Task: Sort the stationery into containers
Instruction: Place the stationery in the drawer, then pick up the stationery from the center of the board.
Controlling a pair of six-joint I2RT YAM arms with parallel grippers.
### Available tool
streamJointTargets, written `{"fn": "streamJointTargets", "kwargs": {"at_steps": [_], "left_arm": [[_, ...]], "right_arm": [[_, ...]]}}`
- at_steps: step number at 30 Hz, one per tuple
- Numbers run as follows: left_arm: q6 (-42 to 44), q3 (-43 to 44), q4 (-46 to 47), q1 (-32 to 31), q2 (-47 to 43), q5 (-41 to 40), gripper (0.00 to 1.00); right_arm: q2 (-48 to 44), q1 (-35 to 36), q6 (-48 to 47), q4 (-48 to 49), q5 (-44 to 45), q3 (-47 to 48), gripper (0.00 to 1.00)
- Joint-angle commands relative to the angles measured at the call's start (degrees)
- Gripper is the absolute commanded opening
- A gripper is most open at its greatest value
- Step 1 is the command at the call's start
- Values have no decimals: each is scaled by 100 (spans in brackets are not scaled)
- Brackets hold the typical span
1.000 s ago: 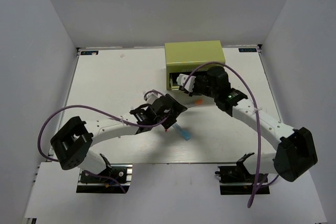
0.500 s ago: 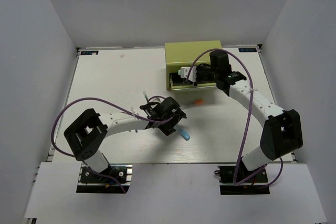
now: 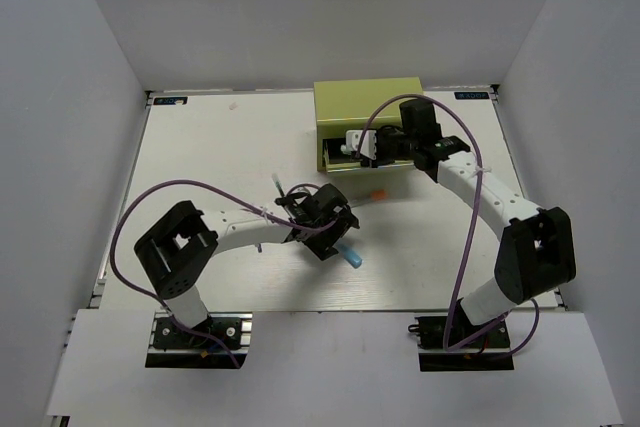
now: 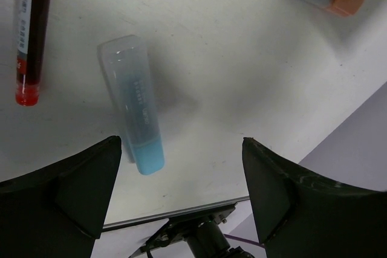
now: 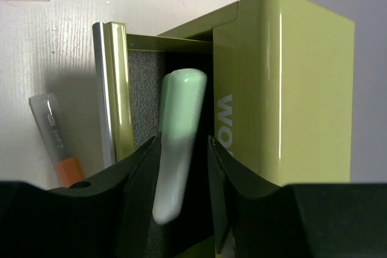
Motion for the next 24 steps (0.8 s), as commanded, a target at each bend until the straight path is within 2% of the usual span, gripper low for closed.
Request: {"fn": "streamJointTargets", "kwargs": {"at_steps": [1,5,6,10,16,24], "left_arm": [[-38,251,-319,77,73,165,90],[-38,435,-584,78,197,165,90],[-38,436,-584,78,258,165,89],[14,690,-838,78,478,271,88],[198,1120,-1259,78,987,455,75],[471,1737,-2191,78,1472,639,59]], "right_arm": [[-62,-58,293,133,16,106,43],[-124,-102,653,309,34,9,45],[-211,-102,688,318,51,-17,53],[-308,-120,960,441,60,-87,54],[-650,-190,1514,722,-36,-306,54],[-1169,-234,1787,1004,-98,-799,54]]}}
